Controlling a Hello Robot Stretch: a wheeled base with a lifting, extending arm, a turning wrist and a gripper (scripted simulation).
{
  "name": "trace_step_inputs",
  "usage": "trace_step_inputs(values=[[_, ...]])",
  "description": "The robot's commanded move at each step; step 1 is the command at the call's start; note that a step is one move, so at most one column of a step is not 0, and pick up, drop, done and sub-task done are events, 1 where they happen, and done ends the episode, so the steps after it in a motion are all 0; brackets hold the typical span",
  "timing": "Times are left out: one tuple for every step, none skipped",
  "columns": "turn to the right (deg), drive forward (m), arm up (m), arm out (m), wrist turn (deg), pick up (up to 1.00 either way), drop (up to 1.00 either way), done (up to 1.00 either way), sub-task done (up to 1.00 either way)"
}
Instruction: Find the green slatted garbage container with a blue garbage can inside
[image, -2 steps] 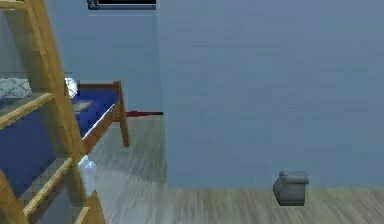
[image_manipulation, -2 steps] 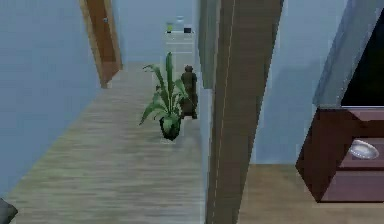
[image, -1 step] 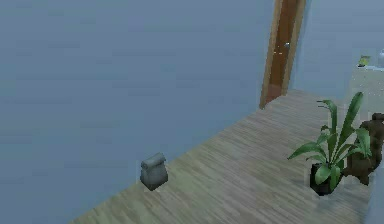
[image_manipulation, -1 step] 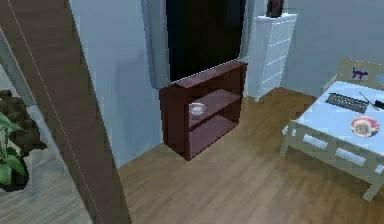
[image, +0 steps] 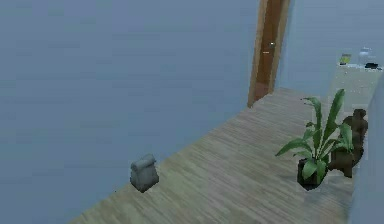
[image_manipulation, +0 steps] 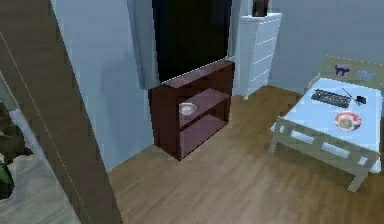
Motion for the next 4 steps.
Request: trace_step_inputs(values=[[0.0, 0.35, 0.0, 0.0, 0.0, 0.0, 0.0, 0.0, 0.0], [6.0, 0.0, 0.0, 0.0, 0.0, 0.0, 0.0, 0.0, 0.0], [0.0, 1.0, 0.0, 0.0, 0.0, 0.0, 0.0, 0.0, 0.0], [6.0, 0.0, 0.0, 0.0, 0.0, 0.0, 0.0, 0.0, 0.0]])
